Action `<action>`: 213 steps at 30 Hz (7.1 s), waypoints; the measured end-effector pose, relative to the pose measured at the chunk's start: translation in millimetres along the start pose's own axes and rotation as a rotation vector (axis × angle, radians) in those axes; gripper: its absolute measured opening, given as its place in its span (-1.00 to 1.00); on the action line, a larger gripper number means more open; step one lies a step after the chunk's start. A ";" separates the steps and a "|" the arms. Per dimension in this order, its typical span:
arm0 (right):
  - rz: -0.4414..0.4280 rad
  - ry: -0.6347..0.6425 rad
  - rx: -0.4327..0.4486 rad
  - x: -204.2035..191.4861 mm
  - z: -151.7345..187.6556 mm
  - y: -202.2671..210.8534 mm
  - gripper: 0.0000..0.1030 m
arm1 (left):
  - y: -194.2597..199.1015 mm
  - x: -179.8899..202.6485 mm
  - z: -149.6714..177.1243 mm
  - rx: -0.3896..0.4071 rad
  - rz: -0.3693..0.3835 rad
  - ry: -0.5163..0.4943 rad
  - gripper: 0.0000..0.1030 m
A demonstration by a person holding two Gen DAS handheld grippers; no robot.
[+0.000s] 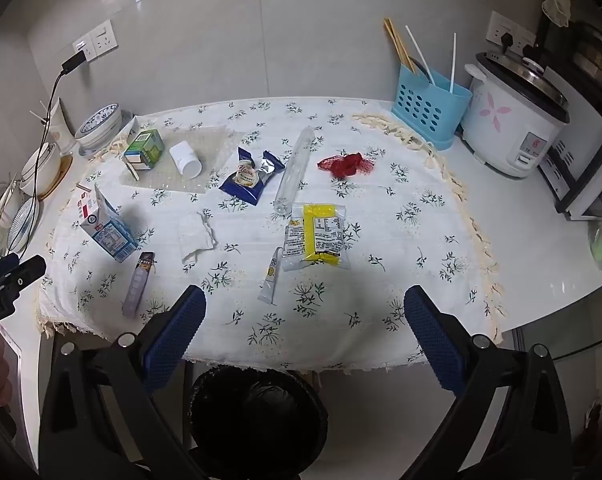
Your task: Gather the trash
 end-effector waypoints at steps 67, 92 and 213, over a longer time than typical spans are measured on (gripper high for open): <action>0.005 -0.004 -0.027 0.6 1.2 -3.1 0.85 | -8.7 8.0 2.5 -0.046 0.032 -0.007 0.88; 0.001 -0.007 -0.028 1.1 0.5 -2.0 0.85 | -10.1 6.3 0.7 -0.055 0.033 -0.006 0.88; -0.087 -0.021 -0.136 -5.4 69.0 -12.4 -0.14 | -18.5 38.5 69.1 -0.086 0.134 -0.024 0.46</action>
Point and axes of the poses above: each gripper's, at about its wrist camera, not at the fingertips, and y roughly against the way its jaws point, x to its right, z to its underside, the point moved 6 cm from there along -y, roughly the way its jaws point, and after that the axes turned 8 degrees about -x, right-handed, at the moved point
